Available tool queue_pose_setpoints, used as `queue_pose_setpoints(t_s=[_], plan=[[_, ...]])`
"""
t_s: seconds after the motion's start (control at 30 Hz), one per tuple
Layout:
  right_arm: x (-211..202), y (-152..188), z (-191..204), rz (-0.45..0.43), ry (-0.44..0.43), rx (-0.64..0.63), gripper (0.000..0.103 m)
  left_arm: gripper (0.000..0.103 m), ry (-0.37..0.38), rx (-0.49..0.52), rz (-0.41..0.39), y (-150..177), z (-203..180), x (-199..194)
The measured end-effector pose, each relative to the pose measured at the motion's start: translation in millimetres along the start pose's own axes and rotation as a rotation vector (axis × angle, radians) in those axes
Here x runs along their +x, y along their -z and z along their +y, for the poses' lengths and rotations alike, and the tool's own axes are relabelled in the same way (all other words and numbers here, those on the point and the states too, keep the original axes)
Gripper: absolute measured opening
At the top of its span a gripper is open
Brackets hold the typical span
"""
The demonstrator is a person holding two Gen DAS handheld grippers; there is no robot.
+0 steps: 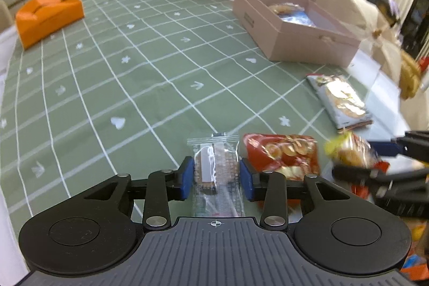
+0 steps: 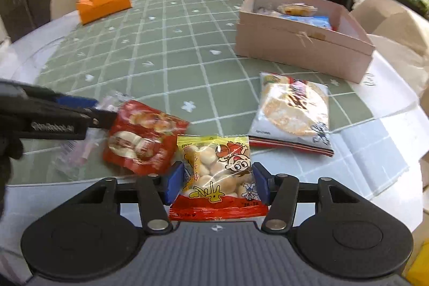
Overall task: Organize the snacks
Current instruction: 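Carry the clear packet and puff bag into the pink box and open both tools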
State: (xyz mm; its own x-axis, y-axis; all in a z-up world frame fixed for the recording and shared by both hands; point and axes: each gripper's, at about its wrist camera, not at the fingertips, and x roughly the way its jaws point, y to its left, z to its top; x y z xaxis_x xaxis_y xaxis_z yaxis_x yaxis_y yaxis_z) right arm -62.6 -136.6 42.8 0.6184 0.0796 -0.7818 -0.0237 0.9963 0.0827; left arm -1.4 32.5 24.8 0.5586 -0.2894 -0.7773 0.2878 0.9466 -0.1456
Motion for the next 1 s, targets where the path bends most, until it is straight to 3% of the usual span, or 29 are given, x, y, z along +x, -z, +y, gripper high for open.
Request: queue_pose_setpoints(t_s=[0.13, 0.23, 0.37, 0.43, 0.53, 0.67, 0.8, 0.83, 0.93, 1.0], plan=[[-28, -18, -16, -0.057, 0.017, -0.034, 0.055, 0.042, 0.003, 0.045, -0.045, 10, -10, -22], [-45, -34, -35, -0.098, 0.045, -0.074, 0.055, 0.042, 0.066, 0.022, -0.116, -9, -22, -51], [-68, -68, -72, -0.198, 0.077, -0.076, 0.055, 0.042, 0.237, -0.059, -0.263, -84, -47, -74], [-79, -90, -97, -0.264, 0.084, -0.052, 0.055, 0.042, 0.277, -0.064, -0.319, -128, -68, -66], [-90, -121, -136, -0.341, 0.094, -0.007, 0.055, 0.042, 0.274, -0.048, -0.386, -190, -100, -39], [-91, -147, -188, -0.399, 0.106, 0.028, 0.056, 0.042, 0.289, -0.091, -0.349, -256, -131, 28], [-68, -153, -227, -0.378, 0.109, 0.024, 0.056, 0.044, 0.314, -0.15, -0.157, -279, -149, 125], [-62, -152, -234, -0.362, 0.108, 0.022, 0.056, 0.044, 0.29, -0.135, -0.109, -277, -153, 151], [-41, -149, -253, -0.316, 0.084, 0.007, 0.056, 0.044, 0.16, -0.114, -0.113, -270, -158, 182], [-26, -149, -262, -0.291, 0.064, -0.009, 0.056, 0.044, 0.211, -0.232, -0.151, -266, -145, 179]])
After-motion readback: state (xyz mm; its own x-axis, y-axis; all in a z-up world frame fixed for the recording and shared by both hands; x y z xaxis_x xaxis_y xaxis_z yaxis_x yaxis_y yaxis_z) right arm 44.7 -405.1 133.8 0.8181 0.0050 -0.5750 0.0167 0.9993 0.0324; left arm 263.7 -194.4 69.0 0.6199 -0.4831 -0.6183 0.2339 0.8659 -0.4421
